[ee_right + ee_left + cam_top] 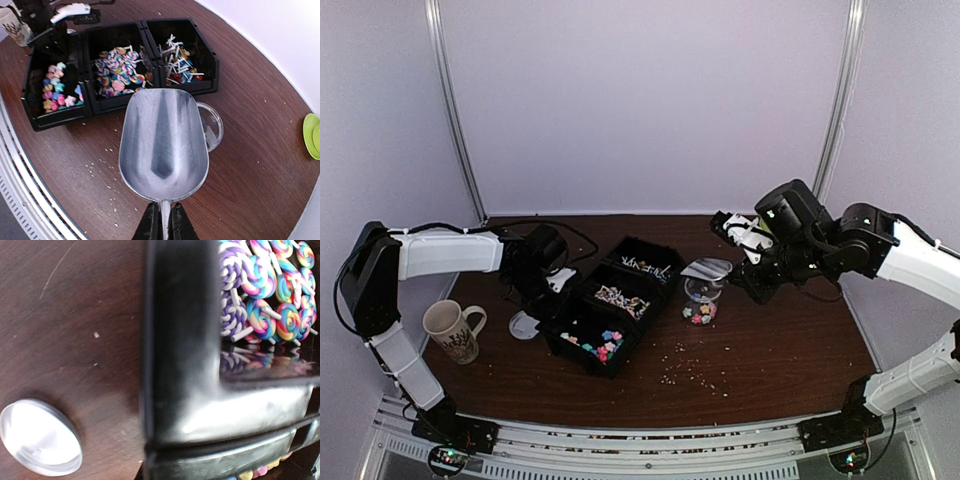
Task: Pack the candies
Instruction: Adjust the fake candies in the storage box.
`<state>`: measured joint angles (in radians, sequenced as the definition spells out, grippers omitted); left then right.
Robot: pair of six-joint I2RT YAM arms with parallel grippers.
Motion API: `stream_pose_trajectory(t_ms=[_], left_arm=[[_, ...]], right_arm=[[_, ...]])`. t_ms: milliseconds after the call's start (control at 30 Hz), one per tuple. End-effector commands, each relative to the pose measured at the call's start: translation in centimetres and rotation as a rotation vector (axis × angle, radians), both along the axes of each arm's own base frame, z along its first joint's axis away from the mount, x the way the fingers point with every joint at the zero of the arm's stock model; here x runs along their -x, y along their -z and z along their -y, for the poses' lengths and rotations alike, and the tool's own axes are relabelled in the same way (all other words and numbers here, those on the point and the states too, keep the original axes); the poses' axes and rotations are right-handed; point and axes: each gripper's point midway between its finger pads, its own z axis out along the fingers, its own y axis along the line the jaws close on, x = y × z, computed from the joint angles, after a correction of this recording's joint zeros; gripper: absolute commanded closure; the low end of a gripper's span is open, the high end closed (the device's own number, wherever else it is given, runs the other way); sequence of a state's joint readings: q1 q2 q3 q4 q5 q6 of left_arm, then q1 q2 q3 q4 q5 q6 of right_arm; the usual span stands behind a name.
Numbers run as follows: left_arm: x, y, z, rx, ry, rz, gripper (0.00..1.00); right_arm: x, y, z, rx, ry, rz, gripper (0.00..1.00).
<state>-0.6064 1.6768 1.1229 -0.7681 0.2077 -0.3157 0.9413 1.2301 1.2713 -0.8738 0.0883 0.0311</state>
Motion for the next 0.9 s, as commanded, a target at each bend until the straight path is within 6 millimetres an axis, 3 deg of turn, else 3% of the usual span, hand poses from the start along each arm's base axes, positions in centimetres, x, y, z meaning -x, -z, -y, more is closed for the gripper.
stream_pose_trajectory(t_ms=[0, 167, 467, 700, 867], left_arm=[[-3.4, -4.4, 5.0, 0.355, 0.015, 0.085, 1.0], [-2.4, -6.2, 7.5, 0.609, 0.062, -0.011, 1.0], [-0.8, -8.2, 9.3, 0.803, 0.115, -0.096, 1.0], [-2.2, -5.8, 7.1, 0.571, 0.06, -0.014, 1.0], [-3.4, -5.2, 5.1, 0.416, 0.012, 0.078, 1.0]], right_arm=[[1.7, -2.7, -2.5, -0.184, -0.097, 0.012, 1.0], [3.6, -3.8, -4.5, -0.288, -0.201, -0.008, 1.0], [4.8, -4.4, -6.1, -0.277, -0.252, -0.01, 1.0], [4.9, -4.7, -6.7, -0.254, -0.255, 0.004, 1.0], [4.7, -3.4, -6.8, -0.178, -0.241, -0.017, 1.0]])
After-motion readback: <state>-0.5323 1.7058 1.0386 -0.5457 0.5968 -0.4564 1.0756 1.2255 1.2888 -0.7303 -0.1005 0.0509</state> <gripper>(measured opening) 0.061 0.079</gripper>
